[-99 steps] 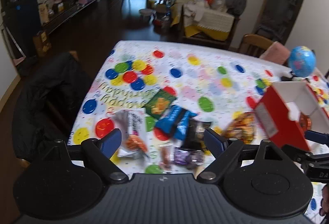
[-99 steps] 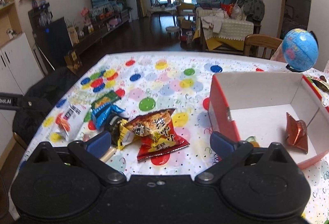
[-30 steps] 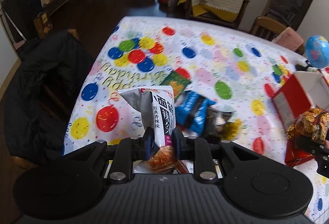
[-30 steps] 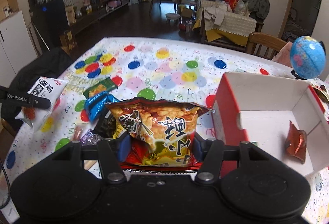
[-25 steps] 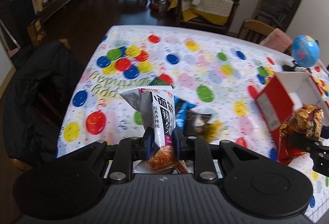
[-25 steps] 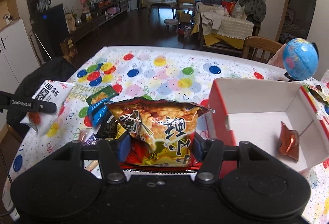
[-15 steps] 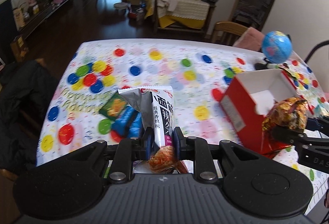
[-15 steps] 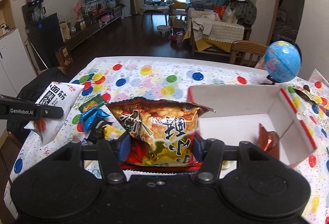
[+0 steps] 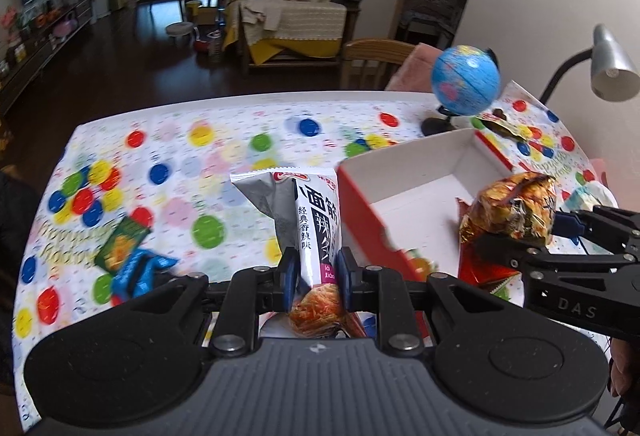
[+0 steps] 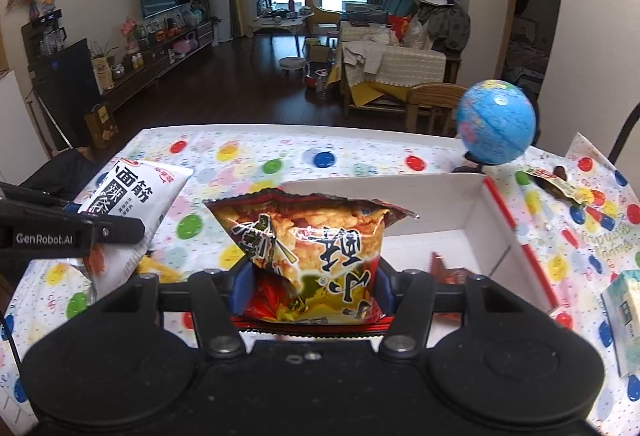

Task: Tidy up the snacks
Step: 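Carry the white packet and the chip bag with both grippers into the box, then open both grippers to release the white packet and chip bag in the box, then withdraw both grippers from the box back toward the remaining snacks, then grasp the orange snack stick with left gripper while right grasps silver foil candy, then carry the orange snack stick and foil candy with both grippers over the box, then open both grippers to drop the snack stick and foil candy into the box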

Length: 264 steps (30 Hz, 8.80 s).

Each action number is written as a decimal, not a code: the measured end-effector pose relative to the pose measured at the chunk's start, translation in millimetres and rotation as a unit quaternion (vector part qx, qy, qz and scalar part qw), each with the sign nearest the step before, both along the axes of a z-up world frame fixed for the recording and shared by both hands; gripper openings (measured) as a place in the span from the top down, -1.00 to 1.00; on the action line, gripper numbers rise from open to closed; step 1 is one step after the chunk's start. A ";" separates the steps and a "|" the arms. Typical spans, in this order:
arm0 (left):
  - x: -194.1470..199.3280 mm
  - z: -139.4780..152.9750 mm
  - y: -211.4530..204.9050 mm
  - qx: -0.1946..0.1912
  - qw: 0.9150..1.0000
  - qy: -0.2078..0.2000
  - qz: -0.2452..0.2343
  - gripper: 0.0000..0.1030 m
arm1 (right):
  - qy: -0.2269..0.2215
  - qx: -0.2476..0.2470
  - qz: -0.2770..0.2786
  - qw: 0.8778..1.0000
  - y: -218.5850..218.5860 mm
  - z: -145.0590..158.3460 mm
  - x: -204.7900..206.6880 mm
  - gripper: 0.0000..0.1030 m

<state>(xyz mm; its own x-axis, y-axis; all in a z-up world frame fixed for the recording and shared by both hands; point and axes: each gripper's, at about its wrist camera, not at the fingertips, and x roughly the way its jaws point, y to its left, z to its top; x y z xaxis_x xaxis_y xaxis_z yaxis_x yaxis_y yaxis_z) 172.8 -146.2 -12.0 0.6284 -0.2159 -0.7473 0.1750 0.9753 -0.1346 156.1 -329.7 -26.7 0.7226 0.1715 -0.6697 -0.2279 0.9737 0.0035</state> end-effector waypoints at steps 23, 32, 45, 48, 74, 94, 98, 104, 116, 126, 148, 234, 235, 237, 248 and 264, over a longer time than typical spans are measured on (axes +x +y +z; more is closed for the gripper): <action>68.3 -34.5 -133.8 0.048 0.997 0.023 -0.057 0.59 | 0.045 -0.025 -0.049 0.997 -118.8 -41.4 50.2 -0.10; 86.4 -62.2 -161.0 0.073 0.994 0.045 -0.068 0.59 | 0.070 -0.031 -0.050 0.996 -131.5 -65.2 65.5 -0.10; 95.8 -103.0 -187.1 0.114 0.985 0.092 -0.091 0.59 | 0.101 -0.039 -0.043 0.993 -130.0 -91.7 73.2 -0.12; 95.2 -106.5 -189.0 0.115 0.984 0.097 -0.093 0.59 | 0.104 -0.035 -0.040 0.993 -130.1 -94.1 72.6 -0.15; 55.6 -51.7 -156.9 0.060 0.995 0.033 -0.066 -0.22 | 0.037 -0.003 -0.021 0.999 -129.6 -42.5 31.3 -0.70; 7.8 -7.8 -94.0 0.012 1.000 -0.013 -0.021 -0.54 | -0.026 0.061 0.017 0.998 -93.1 -4.2 4.6 -0.99; -1.1 -6.1 -70.0 0.008 1.000 -0.019 -0.008 -0.59 | -0.033 0.084 0.030 0.995 -76.2 -1.1 0.8 -1.00; -10.2 -1.2 -24.9 -0.006 1.000 -0.023 0.006 -0.59 | -0.033 0.097 0.040 0.994 -38.2 1.4 -3.4 -1.00; -19.1 -10.1 77.4 0.000 0.998 -0.014 0.053 -0.59 | -0.012 0.089 0.050 0.995 40.5 -12.8 -1.2 -1.00; -15.5 -44.4 154.6 0.012 0.994 0.021 0.109 -0.59 | 0.029 0.076 0.065 0.995 103.2 -39.8 1.1 -0.99; 2.1 -138.3 206.1 0.034 0.986 0.111 0.121 -0.45 | 0.112 0.013 0.140 0.984 199.5 -110.6 7.0 -0.45; -8.9 -19.1 0.4 -0.007 1.000 0.020 0.000 0.70 | 0.006 -0.009 0.076 0.997 25.8 -20.4 -21.6 0.43; -6.7 -19.7 -5.6 -0.006 1.000 0.021 -0.002 0.70 | 0.004 -0.011 0.072 0.997 20.2 -20.1 -19.8 0.43; -2.3 -20.6 -17.9 -0.004 1.000 0.020 -0.008 0.70 | 0.003 -0.013 0.066 0.998 9.2 -21.2 -15.9 0.43; 24.9 -27.5 -82.0 0.014 0.999 0.013 -0.036 0.70 | 0.015 -0.016 0.021 1.000 -49.7 -37.5 8.5 0.43; 67.5 -73.5 -154.1 0.065 0.994 0.044 -0.079 0.70 | 0.057 -0.026 -0.008 0.998 -92.1 -76.2 43.6 0.43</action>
<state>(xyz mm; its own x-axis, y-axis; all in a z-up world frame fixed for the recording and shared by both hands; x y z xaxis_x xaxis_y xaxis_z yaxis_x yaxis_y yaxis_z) 240.3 -300.3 -85.5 0.5258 -0.2045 -0.8256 0.3208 0.9467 -0.0301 199.7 -421.7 -102.9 0.6432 0.1245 -0.7555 -0.2141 0.9766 -0.0213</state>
